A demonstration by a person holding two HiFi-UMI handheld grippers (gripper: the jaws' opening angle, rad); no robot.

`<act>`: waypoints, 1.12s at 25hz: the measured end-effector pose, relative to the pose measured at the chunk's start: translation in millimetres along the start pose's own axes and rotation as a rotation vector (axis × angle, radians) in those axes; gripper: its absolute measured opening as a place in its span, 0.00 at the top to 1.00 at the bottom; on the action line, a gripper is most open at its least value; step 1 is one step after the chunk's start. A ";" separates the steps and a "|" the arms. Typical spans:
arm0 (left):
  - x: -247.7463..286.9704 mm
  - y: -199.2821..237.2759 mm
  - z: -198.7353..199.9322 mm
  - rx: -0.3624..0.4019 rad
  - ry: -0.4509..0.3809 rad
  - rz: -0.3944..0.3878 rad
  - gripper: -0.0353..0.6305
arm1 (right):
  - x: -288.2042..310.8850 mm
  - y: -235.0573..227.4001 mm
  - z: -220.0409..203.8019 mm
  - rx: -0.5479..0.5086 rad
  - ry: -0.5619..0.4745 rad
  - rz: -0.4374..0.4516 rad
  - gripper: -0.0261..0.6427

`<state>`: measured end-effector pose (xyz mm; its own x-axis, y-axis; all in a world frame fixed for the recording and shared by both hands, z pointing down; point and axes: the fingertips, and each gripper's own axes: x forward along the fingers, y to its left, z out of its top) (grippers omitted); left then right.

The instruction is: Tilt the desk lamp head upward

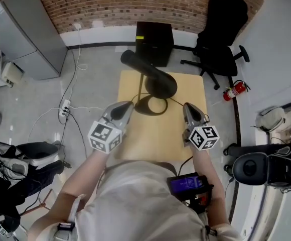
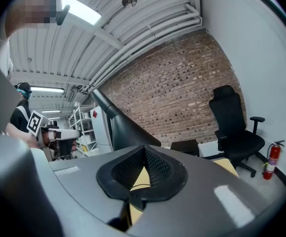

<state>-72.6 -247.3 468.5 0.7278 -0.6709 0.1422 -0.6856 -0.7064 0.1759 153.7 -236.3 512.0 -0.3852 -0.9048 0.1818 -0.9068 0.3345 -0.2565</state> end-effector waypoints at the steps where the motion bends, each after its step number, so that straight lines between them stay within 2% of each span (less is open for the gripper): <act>1: 0.7 1.4 1.2 -0.003 -0.003 0.010 0.94 | 2.2 -0.6 -0.2 0.000 0.002 0.011 0.94; 9: 13.5 7.7 13.1 -0.027 -0.027 0.102 0.94 | 17.6 -24.7 10.0 0.001 -0.001 0.102 0.94; 14: 20.1 7.8 30.0 -0.010 -0.059 0.148 0.94 | 22.9 -40.8 14.0 0.029 -0.008 0.150 0.94; 21: 15.6 20.5 72.6 0.013 -0.126 0.172 0.94 | 36.6 -47.8 14.9 0.055 -0.015 0.206 0.94; 24: 9.3 30.6 96.8 0.035 -0.147 0.159 0.89 | 41.5 -45.3 17.0 0.055 -0.018 0.225 0.94; 28: 11.3 40.6 115.8 0.052 -0.116 0.110 0.78 | 44.5 -44.7 18.6 0.054 -0.019 0.239 0.94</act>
<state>-94.3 -309.7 364.4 0.6434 -0.7643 0.0437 -0.7632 -0.6360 0.1143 180.3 -296.4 514.0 -0.5842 -0.8064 0.0917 -0.7793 0.5257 -0.3410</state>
